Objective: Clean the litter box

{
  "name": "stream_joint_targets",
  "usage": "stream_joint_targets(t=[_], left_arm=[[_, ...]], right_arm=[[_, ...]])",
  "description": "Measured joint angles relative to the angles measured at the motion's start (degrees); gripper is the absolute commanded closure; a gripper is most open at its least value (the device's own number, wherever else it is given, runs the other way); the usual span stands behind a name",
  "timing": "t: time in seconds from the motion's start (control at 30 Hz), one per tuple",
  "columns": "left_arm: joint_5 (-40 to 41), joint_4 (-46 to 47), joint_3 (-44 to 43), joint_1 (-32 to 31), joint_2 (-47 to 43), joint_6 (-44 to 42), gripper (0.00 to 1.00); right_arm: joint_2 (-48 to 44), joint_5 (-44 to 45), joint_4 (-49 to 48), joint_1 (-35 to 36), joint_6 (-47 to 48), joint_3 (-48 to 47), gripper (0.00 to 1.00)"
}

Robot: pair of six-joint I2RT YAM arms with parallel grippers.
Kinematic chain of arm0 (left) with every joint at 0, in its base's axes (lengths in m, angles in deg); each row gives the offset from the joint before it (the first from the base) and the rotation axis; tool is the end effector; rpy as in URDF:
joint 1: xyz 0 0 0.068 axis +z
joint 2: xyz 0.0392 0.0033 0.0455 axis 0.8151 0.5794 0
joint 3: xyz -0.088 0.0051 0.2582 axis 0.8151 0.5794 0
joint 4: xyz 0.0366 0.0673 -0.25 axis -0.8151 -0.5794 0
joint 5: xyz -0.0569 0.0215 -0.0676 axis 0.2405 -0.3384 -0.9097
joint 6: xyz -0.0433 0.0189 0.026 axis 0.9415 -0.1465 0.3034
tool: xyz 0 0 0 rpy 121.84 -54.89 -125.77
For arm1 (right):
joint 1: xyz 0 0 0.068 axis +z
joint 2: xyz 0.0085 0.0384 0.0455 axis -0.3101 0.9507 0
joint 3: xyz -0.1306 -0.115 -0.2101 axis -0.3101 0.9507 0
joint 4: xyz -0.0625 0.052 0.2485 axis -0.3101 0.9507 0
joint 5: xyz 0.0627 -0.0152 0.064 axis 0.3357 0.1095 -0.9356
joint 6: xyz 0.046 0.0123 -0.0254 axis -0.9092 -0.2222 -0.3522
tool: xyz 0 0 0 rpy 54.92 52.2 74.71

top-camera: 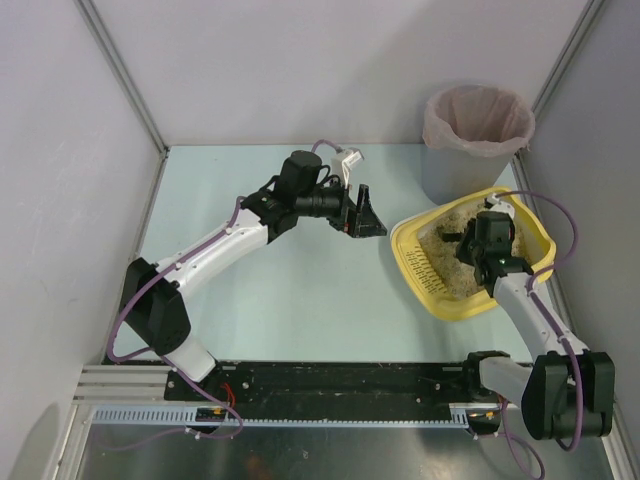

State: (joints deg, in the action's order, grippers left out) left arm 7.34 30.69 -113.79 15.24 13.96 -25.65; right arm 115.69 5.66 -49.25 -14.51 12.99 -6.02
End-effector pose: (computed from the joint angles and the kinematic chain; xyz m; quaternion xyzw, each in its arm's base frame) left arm 0.2762 -0.2534 0.3435 0.2807 0.7697 -0.4848 0.3062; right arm 0.2323 0.0083 0.2360 0.1482 0.8906 0.0034 0.4300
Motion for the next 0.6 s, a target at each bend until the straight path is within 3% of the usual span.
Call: stream_joint_targets(t=[0.6], left_arm=[[-0.85, 0.00, 0.00, 0.00, 0.00, 0.57, 0.02]], right_arm=[[-8.90, -3.72, -15.12, -1.18, -0.98, 13.92, 1.00]])
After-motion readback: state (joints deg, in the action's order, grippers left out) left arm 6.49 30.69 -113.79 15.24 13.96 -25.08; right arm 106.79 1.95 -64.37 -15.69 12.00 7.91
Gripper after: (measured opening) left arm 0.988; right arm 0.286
